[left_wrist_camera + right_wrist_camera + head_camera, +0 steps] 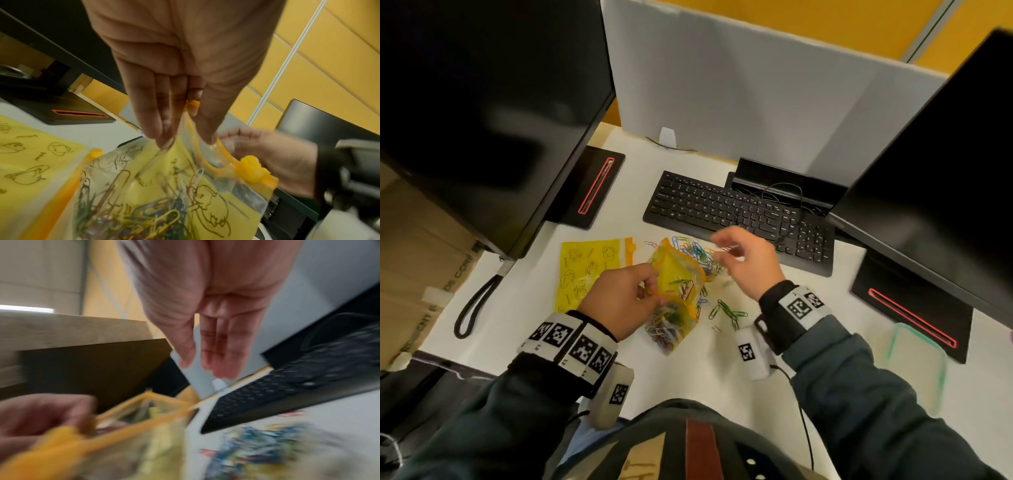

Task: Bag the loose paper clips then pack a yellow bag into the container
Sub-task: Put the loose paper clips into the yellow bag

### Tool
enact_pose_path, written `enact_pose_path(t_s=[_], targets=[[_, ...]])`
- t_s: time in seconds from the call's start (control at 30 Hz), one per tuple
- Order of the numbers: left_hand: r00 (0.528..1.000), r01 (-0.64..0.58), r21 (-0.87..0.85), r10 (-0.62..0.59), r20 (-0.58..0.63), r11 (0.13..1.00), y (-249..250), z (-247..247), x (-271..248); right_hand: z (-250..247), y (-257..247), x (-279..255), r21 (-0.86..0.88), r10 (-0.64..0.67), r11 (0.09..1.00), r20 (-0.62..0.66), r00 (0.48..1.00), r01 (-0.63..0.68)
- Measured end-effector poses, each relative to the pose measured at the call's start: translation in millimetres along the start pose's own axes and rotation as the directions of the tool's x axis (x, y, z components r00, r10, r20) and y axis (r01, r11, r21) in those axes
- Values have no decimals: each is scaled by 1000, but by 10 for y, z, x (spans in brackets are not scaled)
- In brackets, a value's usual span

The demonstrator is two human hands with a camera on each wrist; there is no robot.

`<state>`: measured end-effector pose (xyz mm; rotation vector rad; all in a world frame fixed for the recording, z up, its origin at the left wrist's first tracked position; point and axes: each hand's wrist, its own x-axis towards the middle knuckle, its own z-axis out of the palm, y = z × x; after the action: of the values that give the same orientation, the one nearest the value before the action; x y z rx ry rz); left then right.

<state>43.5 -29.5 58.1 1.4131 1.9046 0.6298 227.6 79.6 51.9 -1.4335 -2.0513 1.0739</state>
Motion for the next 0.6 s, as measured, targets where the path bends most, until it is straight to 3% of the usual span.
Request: enact_pose_path(t_s=[0.1,0.17,0.23,0.47,0.6], targets=[[1000,4,-12,-4,-17,1000,-55,-36,-35,-131,561,25,-352,276,900,8,961,-256],[1000,14,-18,-14,-21,1000,-85,-59,-54,-104,852,-32,-545,379,789,72,922,-282],[999,23,-11,-23,-25,1000,-97,-76,-55,-7,970,-63,-609,370,760,115,922,-229],[999,45,-1,-45,-24,999,-89,-82,-11,284,721,-341,-571,243,821,336,910,-9],[999,28,5,-28,-31,1000,-83,-66,9,392,694,-362,-548,196,836,317,928,11]])
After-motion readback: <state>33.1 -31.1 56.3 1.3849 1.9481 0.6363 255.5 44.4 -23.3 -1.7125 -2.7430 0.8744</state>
